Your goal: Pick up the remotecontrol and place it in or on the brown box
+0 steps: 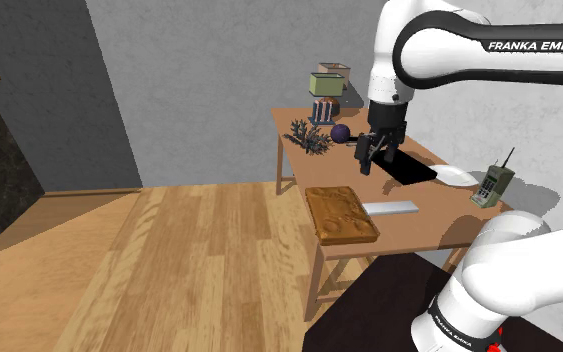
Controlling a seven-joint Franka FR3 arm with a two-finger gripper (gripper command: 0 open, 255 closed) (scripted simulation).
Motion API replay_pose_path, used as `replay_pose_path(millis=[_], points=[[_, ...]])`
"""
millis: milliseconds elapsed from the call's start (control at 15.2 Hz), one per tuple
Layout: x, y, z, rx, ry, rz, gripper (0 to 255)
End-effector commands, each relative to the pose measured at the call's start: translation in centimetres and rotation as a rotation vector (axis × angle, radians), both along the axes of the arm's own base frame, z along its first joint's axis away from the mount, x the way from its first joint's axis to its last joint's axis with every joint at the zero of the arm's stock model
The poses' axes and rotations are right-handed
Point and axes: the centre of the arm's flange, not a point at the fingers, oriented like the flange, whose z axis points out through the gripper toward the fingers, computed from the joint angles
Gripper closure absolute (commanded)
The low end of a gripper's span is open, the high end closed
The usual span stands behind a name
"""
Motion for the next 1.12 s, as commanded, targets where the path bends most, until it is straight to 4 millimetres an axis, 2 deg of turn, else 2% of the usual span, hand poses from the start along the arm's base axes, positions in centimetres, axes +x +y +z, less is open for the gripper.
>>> replay_pose_path(millis=[0, 528, 1056], points=[[0.0, 0.0, 0.0, 0.0, 0.0, 0.0, 0], [-2.6, -8.0, -6.6, 0.018, -0.01, 0.233, 0], [-3.2, -16.3, -13.3, 0.036, -0.02, 0.466, 0]])
